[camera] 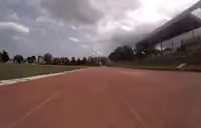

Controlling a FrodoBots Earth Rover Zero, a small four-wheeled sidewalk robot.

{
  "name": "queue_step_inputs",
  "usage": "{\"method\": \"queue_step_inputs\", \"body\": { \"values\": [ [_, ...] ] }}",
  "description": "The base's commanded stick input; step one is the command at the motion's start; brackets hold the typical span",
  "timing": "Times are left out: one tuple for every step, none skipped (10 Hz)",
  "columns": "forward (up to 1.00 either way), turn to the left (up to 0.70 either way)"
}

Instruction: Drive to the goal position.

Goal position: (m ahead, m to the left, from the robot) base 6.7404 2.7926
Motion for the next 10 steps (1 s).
{"method": "queue_step_inputs", "body": {
  "values": [
    [0.45,0.0],
    [0.45,0.0],
    [0.45,0.0],
    [0.45,0.0],
    [0.45,0.0],
    [0.45,0.0],
    [0.45,0.0],
    [0.45,0.0],
    [0.45,0.0],
    [0.45,0.0]
  ]
}}
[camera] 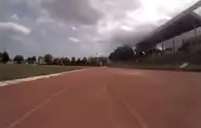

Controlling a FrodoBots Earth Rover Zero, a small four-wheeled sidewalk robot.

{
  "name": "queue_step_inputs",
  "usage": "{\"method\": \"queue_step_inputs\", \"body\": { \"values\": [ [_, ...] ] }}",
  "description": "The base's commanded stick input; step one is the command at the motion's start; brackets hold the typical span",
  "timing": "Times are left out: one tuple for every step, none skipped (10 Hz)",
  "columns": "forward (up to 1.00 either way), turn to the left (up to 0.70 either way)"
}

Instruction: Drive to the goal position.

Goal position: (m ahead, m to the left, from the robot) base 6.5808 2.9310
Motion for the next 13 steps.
{"method": "queue_step_inputs", "body": {
  "values": [
    [0.45,0.0],
    [0.45,0.0],
    [0.45,0.0],
    [0.45,0.0],
    [0.45,0.0],
    [0.45,0.0],
    [0.45,0.0],
    [0.45,0.0],
    [0.45,0.0],
    [0.45,0.0],
    [0.45,0.0],
    [0.45,0.0],
    [0.45,0.0]
  ]
}}
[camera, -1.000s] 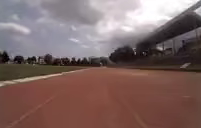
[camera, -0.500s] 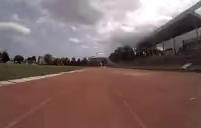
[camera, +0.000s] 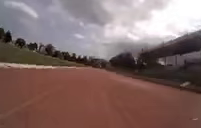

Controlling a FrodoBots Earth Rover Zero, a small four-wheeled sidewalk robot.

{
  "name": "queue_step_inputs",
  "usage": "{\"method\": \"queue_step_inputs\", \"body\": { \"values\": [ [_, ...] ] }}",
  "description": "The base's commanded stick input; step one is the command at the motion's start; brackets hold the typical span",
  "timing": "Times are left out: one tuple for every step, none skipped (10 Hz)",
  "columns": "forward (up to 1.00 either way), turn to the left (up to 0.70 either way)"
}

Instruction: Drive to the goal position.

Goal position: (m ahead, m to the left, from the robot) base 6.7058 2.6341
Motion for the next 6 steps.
{"method": "queue_step_inputs", "body": {
  "values": [
    [0.45,0.0],
    [0.45,0.0],
    [0.45,0.0],
    [0.45,0.0],
    [0.45,0.0],
    [0.45,0.0]
  ]
}}
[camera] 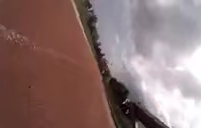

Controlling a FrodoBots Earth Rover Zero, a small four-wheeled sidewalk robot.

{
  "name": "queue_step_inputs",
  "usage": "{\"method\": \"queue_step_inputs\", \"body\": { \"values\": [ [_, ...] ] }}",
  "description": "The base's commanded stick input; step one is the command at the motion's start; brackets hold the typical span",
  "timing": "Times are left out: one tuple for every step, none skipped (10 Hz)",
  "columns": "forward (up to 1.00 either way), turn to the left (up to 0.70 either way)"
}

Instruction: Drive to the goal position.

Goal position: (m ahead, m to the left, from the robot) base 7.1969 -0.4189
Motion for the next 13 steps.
{"method": "queue_step_inputs", "body": {
  "values": [
    [0.45,0.0],
    [0.45,0.0],
    [0.45,0.0],
    [0.45,0.0],
    [0.45,0.0],
    [0.45,0.0],
    [0.45,0.0],
    [0.45,0.0],
    [0.45,0.0],
    [0.45,0.0],
    [0.45,0.0],
    [0.45,0.0],
    [0.45,0.0]
  ]
}}
